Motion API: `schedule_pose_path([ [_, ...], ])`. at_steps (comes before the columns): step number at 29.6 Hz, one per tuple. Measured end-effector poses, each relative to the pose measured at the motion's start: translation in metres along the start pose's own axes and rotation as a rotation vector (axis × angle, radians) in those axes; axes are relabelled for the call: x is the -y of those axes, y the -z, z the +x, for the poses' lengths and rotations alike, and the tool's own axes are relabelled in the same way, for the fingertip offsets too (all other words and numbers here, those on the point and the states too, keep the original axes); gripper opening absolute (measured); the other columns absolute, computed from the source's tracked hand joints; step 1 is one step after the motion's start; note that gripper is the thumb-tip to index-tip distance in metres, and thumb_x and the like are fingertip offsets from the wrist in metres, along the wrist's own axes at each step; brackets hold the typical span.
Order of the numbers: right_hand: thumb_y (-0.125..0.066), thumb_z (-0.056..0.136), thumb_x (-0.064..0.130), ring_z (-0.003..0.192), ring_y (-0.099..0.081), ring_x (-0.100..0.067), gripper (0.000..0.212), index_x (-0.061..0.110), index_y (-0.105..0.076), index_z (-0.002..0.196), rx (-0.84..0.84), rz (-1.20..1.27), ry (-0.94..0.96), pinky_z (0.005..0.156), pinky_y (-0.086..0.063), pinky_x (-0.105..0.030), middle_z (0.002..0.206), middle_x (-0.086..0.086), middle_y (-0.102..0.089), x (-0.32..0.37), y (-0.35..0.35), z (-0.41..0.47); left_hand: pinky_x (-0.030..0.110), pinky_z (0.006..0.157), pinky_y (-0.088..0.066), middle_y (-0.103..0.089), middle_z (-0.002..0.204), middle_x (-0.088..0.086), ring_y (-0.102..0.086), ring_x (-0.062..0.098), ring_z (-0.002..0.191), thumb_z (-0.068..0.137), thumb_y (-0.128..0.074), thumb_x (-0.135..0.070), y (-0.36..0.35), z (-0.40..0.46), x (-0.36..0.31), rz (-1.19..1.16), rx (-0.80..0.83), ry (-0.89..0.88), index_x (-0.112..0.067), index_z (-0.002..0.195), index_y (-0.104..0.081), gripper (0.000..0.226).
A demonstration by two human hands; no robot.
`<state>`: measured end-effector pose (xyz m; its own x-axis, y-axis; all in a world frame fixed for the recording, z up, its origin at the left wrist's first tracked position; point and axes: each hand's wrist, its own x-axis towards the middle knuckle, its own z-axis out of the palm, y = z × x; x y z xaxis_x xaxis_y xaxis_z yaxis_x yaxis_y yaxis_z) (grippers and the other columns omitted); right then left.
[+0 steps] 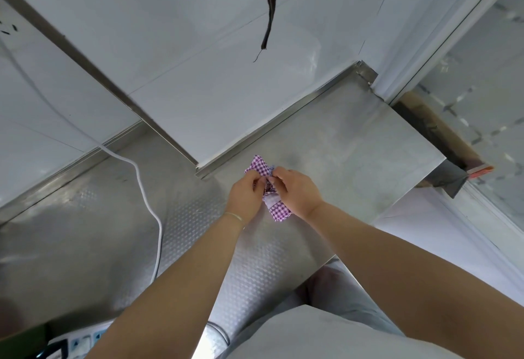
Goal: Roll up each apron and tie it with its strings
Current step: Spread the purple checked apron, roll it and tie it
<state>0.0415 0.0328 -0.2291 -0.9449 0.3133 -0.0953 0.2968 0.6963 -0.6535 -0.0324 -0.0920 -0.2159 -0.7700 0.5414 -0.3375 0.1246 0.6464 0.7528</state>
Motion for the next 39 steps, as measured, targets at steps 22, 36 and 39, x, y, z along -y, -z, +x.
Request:
schedule_pose_path([
  [22, -0.041, 0.099, 0.016, 0.086, -0.059, -0.026, 0.020, 0.008, -0.059, 0.100, -0.132, 0.363, -0.817, 0.075, -0.049, -0.035, 0.094, -0.010, -0.063, -0.013, -0.019, 0.029, 0.040, 0.091, -0.054, -0.067, 0.096, 0.008, -0.064, 0.027, 0.095, 0.097, -0.053, -0.011, -0.019, -0.039, 0.019, -0.439, -0.055, 0.248, -0.020, 0.084, -0.064, 0.020],
  [36, -0.048, 0.099, 0.016, 0.083, -0.059, -0.029, 0.016, 0.010, -0.057, 0.087, -0.012, 0.377, -0.626, 0.077, -0.047, -0.036, 0.090, -0.014, -0.066, -0.010, -0.012, 0.018, 0.025, 0.072, -0.038, -0.064, 0.078, -0.005, -0.054, 0.011, 0.076, 0.099, -0.044, -0.035, 0.000, -0.003, 0.003, 0.253, 0.232, -0.356, -0.013, 0.085, -0.065, 0.033],
  [39, -0.048, 0.099, 0.016, 0.076, -0.056, -0.024, 0.018, 0.009, -0.058, 0.086, -0.083, 0.457, -0.636, 0.072, -0.046, -0.034, 0.082, -0.010, -0.062, -0.005, -0.011, 0.010, 0.021, 0.072, -0.045, -0.066, 0.079, -0.002, -0.061, 0.014, 0.077, 0.100, -0.049, -0.028, -0.006, 0.001, -0.005, -0.035, 0.220, -0.042, -0.014, 0.082, -0.062, 0.026],
])
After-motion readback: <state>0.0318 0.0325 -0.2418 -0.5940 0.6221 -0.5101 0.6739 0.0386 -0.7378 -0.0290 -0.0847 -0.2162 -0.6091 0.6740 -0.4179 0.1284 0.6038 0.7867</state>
